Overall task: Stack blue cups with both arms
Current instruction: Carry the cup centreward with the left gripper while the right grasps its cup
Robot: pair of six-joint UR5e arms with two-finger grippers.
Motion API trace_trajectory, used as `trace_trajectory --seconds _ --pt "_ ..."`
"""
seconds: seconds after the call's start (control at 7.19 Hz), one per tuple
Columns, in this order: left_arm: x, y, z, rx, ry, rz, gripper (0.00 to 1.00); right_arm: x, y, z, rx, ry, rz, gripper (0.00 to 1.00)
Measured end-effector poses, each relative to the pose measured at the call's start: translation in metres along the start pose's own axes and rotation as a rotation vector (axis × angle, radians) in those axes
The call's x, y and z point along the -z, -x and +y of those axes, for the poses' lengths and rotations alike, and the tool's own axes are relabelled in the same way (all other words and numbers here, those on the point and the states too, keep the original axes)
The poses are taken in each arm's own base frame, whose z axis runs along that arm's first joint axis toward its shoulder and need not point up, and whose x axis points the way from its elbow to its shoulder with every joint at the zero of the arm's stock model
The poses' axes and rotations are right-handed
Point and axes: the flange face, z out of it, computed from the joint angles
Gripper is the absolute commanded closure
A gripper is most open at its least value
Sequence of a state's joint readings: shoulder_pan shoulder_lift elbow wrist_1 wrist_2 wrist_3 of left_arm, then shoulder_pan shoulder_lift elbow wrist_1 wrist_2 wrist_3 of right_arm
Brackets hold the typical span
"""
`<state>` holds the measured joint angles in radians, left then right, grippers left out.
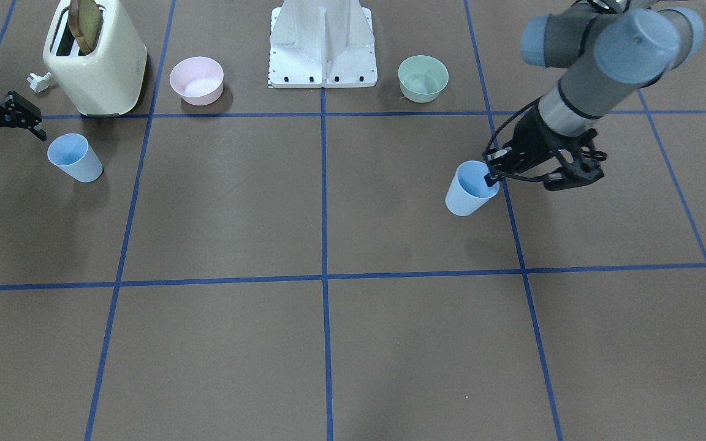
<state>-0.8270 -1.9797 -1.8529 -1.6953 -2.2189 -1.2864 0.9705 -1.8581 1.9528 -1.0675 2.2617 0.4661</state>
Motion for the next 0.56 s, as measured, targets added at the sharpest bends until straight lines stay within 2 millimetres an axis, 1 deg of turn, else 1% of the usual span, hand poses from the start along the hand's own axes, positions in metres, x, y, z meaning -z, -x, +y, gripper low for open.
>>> trace_trajectory --seconds 0.14,0.28,0.56 --pt "-0.017 -0.041 0.023 -0.001 -0.009 -0.027 1.0 -0.003 -0.001 0.0 -0.001 0.001 0.005 0.17" --pt "-0.023 -0.073 0.039 -0.002 -0.013 -0.047 1.0 -0.004 -0.001 -0.003 -0.003 0.0 0.006 0.17" --pt "-0.035 -0.112 0.054 -0.005 -0.021 -0.064 1.0 -0.008 0.009 -0.017 -0.016 -0.01 -0.003 0.17"
